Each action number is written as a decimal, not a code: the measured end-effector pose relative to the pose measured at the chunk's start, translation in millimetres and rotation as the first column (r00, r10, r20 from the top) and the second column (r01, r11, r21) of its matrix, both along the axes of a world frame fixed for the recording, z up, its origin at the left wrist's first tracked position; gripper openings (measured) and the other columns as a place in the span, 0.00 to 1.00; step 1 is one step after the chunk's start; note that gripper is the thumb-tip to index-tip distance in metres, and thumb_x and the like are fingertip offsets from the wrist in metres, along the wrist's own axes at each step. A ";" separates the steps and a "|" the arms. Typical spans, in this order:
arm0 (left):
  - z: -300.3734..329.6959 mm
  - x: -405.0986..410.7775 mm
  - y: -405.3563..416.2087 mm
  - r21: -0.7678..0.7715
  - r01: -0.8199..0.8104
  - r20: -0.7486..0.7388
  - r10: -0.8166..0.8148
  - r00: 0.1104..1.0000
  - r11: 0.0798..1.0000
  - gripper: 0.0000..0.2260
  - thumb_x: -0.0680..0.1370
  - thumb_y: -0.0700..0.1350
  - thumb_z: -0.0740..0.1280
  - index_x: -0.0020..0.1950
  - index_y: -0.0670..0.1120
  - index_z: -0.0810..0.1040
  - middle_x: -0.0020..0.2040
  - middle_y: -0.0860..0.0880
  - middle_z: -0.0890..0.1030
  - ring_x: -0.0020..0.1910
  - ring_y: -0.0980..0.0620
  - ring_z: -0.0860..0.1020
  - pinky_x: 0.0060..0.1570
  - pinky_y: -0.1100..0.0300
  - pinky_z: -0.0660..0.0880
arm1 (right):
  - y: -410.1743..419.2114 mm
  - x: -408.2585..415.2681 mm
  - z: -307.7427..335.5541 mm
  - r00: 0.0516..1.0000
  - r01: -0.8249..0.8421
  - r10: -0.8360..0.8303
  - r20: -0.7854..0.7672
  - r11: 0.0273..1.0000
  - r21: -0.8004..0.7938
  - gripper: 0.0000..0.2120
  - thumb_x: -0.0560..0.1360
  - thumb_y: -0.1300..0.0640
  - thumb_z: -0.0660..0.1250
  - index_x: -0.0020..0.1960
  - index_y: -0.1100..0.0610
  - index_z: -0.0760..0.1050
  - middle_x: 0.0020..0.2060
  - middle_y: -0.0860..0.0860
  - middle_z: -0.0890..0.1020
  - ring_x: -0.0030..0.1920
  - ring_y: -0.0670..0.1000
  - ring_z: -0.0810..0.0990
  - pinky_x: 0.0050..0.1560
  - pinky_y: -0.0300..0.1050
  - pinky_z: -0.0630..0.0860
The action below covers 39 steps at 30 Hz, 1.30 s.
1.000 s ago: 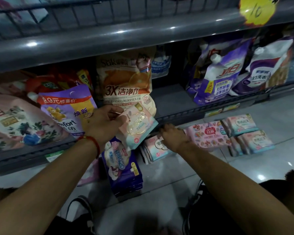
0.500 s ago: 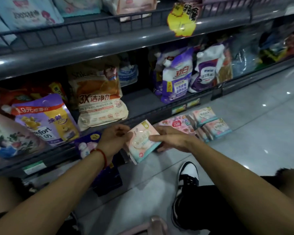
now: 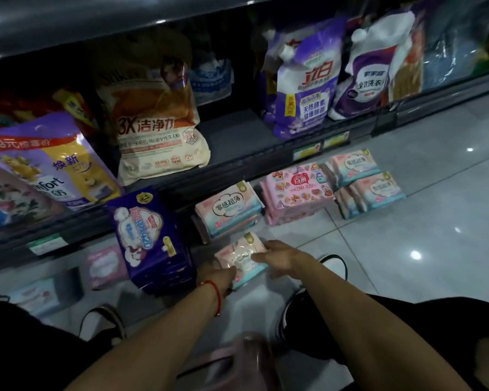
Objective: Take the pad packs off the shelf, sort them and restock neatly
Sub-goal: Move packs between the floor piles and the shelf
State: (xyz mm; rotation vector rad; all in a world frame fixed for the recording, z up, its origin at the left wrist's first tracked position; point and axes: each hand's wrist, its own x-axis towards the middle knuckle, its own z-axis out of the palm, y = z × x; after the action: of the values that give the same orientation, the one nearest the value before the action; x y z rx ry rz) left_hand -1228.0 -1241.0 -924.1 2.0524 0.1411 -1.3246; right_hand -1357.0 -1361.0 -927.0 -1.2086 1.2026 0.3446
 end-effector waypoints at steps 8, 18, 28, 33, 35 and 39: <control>-30.5 15.4 -9.1 0.011 -0.041 -0.069 0.042 0.997 0.999 0.11 0.75 0.30 0.68 0.55 0.40 0.82 0.49 0.43 0.84 0.48 0.44 0.82 0.57 0.43 0.81 | -4.7 6.7 -32.4 0.999 -0.016 0.013 -0.040 0.998 -0.060 0.29 0.81 0.55 0.68 0.79 0.53 0.63 0.70 0.54 0.76 0.63 0.54 0.76 0.64 0.49 0.74; -26.8 20.9 -7.8 -0.058 -0.092 -0.233 0.076 0.970 0.994 0.27 0.72 0.25 0.59 0.61 0.49 0.81 0.54 0.46 0.83 0.50 0.48 0.79 0.45 0.56 0.77 | 0.0 20.0 -40.3 0.992 -0.112 0.107 -0.066 0.990 -0.080 0.25 0.75 0.60 0.66 0.72 0.54 0.69 0.64 0.55 0.78 0.60 0.56 0.78 0.57 0.51 0.79; 16.4 31.2 -57.9 -0.145 -0.352 -0.011 0.354 0.935 0.925 0.25 0.74 0.57 0.70 0.65 0.45 0.75 0.54 0.43 0.83 0.49 0.42 0.84 0.53 0.42 0.82 | -15.0 48.2 -50.1 0.897 0.414 -0.408 0.167 0.910 0.000 0.34 0.69 0.29 0.62 0.69 0.46 0.73 0.64 0.53 0.81 0.59 0.56 0.82 0.62 0.60 0.77; -7.8 48.5 -68.7 -0.100 -0.428 -0.183 0.406 0.895 0.898 0.45 0.53 0.77 0.74 0.60 0.49 0.81 0.52 0.41 0.85 0.49 0.37 0.85 0.51 0.35 0.80 | -20.4 66.2 -42.3 0.751 0.561 -0.603 0.269 0.797 0.222 0.36 0.75 0.34 0.68 0.75 0.52 0.65 0.65 0.55 0.78 0.56 0.54 0.80 0.52 0.48 0.78; -12.7 48.5 -74.1 -0.107 -0.415 -0.188 0.392 0.901 0.903 0.38 0.59 0.75 0.74 0.58 0.49 0.82 0.51 0.42 0.86 0.48 0.38 0.85 0.51 0.37 0.81 | -19.5 70.8 -61.7 0.701 0.579 -0.647 0.301 0.762 0.290 0.45 0.68 0.33 0.74 0.77 0.51 0.62 0.66 0.56 0.78 0.60 0.57 0.82 0.57 0.55 0.81; -47.2 51.4 -73.0 -0.105 -0.456 -0.213 0.428 0.878 0.884 0.45 0.51 0.72 0.80 0.62 0.52 0.81 0.57 0.42 0.85 0.49 0.36 0.85 0.49 0.34 0.81 | -16.1 80.1 -80.7 0.647 0.612 -0.703 0.295 0.710 0.348 0.53 0.59 0.31 0.80 0.76 0.48 0.62 0.63 0.56 0.81 0.57 0.58 0.85 0.57 0.61 0.82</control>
State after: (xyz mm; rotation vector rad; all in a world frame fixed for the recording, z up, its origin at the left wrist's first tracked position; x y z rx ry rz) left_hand -1176.6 -1314.1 -971.3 1.6369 0.5451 -1.1865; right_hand -1277.0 -1377.1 -1007.7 -0.5285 1.1120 -0.3253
